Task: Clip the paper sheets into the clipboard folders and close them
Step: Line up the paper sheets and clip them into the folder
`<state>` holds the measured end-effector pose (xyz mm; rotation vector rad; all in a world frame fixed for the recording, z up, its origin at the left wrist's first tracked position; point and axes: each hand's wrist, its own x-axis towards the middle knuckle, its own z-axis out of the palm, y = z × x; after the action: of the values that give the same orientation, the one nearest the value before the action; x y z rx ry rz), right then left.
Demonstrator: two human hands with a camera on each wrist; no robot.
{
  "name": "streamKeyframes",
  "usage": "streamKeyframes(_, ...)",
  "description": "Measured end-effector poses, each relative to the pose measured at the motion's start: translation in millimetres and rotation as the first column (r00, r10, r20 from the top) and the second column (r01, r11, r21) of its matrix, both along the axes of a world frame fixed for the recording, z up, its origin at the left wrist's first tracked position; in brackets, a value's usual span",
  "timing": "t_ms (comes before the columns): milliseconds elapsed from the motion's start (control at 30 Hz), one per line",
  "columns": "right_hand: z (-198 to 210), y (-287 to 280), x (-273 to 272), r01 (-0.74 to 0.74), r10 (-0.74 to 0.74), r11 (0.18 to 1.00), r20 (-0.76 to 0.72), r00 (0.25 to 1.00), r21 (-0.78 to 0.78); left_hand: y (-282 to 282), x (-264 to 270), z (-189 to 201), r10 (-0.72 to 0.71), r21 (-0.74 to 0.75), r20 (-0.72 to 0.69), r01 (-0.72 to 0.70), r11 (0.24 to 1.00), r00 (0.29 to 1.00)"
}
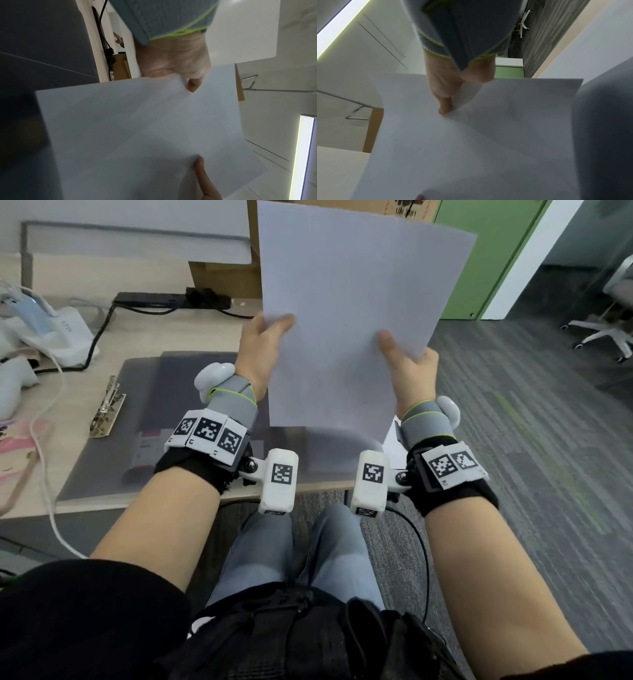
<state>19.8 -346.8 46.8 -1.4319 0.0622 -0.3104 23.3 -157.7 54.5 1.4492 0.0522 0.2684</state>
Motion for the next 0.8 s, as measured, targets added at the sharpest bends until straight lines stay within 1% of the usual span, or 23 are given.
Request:
streamKeyframes(100, 3.2, 1.8, 10.9, 0.073, -0.074, 0.997, 0.032, 0.997, 0.017, 11.1, 9.0, -4.4, 0.007, 0.028, -0.028, -0.006, 1.000, 1.000)
streamKeyframes(200, -12.1, 6.8, 29.3, 0.174, -0.178, 0.981, -0.033, 0.984, -0.086, 21.3, 21.7, -22.9, 0.047, 0.145, -0.145, -0.025, 0.989, 0.988)
streamKeyframes(267, -25.2, 10.7, 39.8, 0.206, -0.223, 0.965, -0.097, 0.970, -0.163, 26.2, 26.3, -34.6, 0.041, 0.220, -0.248, 0.015, 0.975, 0.968)
streamKeyframes(333, -41.1, 11.0, 49.2, 0.181, -0.232, 0.952, -0.196, 0.953, -0.248, 30.3, 27.9, -47.0, 0.029, 0.286, -0.352, 0.078, 0.955, 0.935)
streamKeyframes(400, -56.4, 10.9, 54.6, 0.082, -0.218, 0.922, -0.331, 0.918, -0.379, 35.9, 30.1, -59.8, 0.054, 0.366, -0.453, 0.130, 0.922, 0.890)
streamKeyframes(467, -70.2, 11.8, 60.5, 0.010, -0.209, 0.905, -0.422, 0.882, -0.426, 41.1, 33.4, -71.0, 0.081, 0.408, -0.540, 0.176, 0.896, 0.838)
streamKeyframes(633, -86.1, 17.2, 67.1, -0.027, -0.240, 0.886, -0.507, 0.828, -0.463, 47.2, 41.6, -83.6, 0.097, 0.387, -0.628, 0.201, 0.900, 0.772)
streamKeyframes(800, -89.7, 16.1, 73.7, -0.034, -0.256, 0.868, -0.505, 0.824, -0.496, 48.8, 46.4, -86.2, 0.082, 0.370, -0.646, 0.217, 0.903, 0.759)
